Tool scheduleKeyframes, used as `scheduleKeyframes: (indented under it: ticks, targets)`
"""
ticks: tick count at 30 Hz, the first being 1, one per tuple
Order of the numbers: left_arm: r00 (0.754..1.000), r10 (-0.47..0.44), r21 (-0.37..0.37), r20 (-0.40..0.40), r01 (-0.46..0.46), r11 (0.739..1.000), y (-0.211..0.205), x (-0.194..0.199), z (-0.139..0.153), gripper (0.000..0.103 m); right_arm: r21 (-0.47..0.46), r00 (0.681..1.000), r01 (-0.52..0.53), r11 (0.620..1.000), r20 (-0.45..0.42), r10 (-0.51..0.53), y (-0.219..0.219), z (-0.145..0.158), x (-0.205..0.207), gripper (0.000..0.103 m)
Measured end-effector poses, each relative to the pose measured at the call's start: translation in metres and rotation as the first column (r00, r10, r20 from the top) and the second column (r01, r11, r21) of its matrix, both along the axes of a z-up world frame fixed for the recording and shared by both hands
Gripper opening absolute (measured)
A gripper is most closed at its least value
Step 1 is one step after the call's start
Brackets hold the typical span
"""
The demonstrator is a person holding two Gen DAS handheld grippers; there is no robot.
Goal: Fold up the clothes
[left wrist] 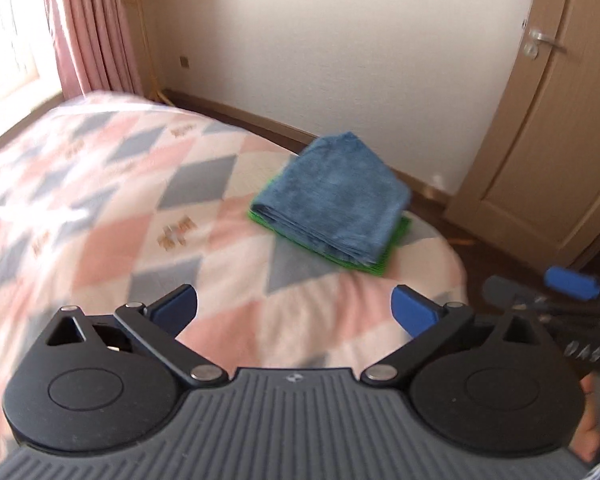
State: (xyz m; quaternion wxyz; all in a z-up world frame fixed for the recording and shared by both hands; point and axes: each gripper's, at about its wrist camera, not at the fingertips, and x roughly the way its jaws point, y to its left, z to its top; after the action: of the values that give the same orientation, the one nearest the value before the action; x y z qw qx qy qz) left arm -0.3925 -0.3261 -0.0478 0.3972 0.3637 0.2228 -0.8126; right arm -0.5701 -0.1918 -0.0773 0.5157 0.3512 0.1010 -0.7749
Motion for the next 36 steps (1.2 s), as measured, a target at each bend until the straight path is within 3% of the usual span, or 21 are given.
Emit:
scheduleKeyframes:
  ticks: [6,13,19,26,33,36]
  targets:
    - [0.998,0.024,-0.090,0.056,-0.019,0.996,0.024,0.020,0.022,0.102,0.059,0.997,0.047,0.997,-0.059,-0.043,0.016,0.009,0.028,0.103]
    - [0.999,0.030,-0.135,0.040,-0.024,0.991,0.037,0.033,0.039,0.102,-0.026,0.991,0.102,0.994,-0.088,-0.104,0.023,0.009,0.040,0.103]
    - [0.998,0.040,-0.076,0.054,-0.036,0.996,0.032,0.035,0.031,0.102,-0.023,0.993,0.115,0.993,0.018,-0.115,0.025,0.002,0.038,0.103]
    - [0.989,0.039,-0.055,0.146,-0.032,0.998,0.029,0.028,0.007,0.102,0.051,0.998,0.066,0.997,0.006,-0.066,0.014,-0.003,0.048,0.103]
    - [0.980,0.008,-0.029,0.197,-0.002,1.000,0.023,0.015,-0.013,0.102,0.106,0.994,0.083,0.991,0.059,-0.090,0.004,-0.019,0.040,0.103]
    - [0.967,0.021,-0.014,0.254,-0.018,1.000,0.017,0.006,-0.024,0.102,0.134,0.991,0.098,0.986,0.078,-0.109,0.001,-0.026,0.032,0.103]
